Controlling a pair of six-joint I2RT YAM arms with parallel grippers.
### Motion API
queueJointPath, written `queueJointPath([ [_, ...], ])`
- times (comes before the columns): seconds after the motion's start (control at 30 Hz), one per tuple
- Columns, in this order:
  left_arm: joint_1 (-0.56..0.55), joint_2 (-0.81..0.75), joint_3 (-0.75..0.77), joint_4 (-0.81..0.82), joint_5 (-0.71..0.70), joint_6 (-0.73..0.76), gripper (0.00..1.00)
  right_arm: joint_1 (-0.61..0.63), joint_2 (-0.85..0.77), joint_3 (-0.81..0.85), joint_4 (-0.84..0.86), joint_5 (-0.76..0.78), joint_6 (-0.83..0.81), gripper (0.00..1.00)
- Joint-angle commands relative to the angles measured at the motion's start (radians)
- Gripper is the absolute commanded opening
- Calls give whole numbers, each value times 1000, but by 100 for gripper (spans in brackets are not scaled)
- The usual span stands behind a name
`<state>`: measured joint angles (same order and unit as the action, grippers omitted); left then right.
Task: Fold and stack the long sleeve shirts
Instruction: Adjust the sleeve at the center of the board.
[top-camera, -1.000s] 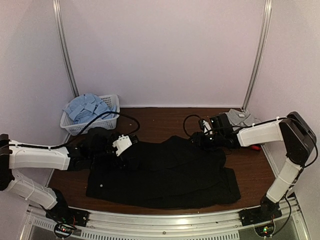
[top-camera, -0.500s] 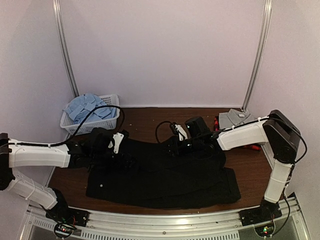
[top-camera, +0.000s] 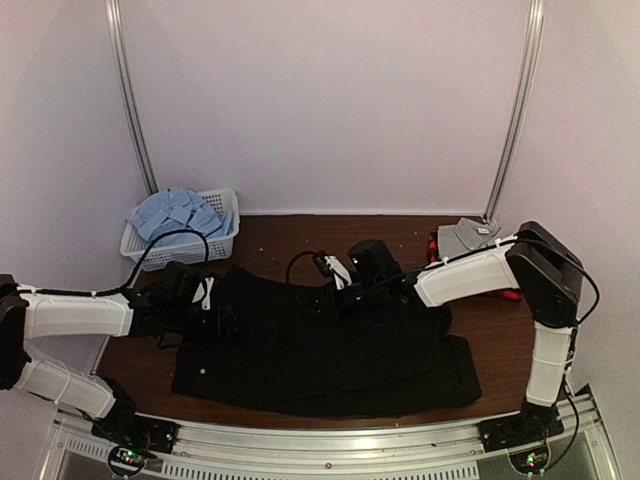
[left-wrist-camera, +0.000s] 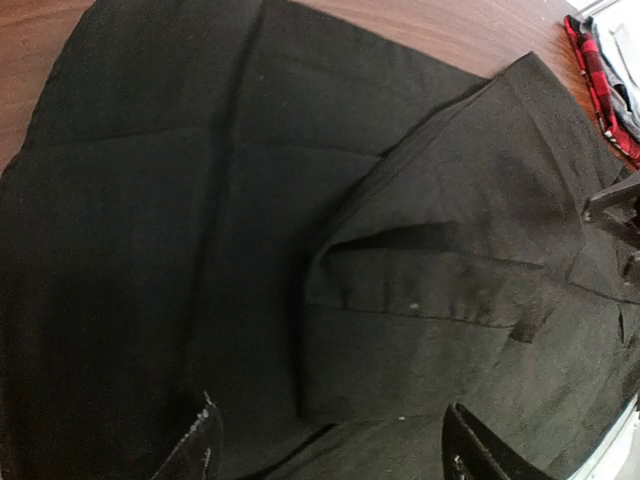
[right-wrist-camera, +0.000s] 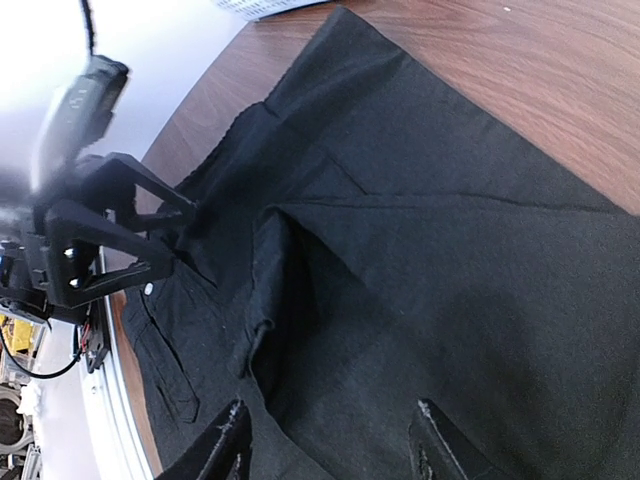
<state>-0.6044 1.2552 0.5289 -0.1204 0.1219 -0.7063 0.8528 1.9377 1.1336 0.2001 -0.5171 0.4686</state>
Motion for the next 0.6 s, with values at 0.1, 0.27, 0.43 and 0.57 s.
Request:
queueJointPath([
  [0.1,54,70,-15,112,165,7,63,33,66,114,-18,1,-51,55],
  [0.27,71,84,-31,144,194,2,57,54,120,192,-62,5,-65,57],
  [0.43,74,87,-46,157,195,2,55,77,175,259,-120,7,-79,58],
  [0.57,74,85,-50,152,184,8,54,87,219,308,-163,22,-80,59],
])
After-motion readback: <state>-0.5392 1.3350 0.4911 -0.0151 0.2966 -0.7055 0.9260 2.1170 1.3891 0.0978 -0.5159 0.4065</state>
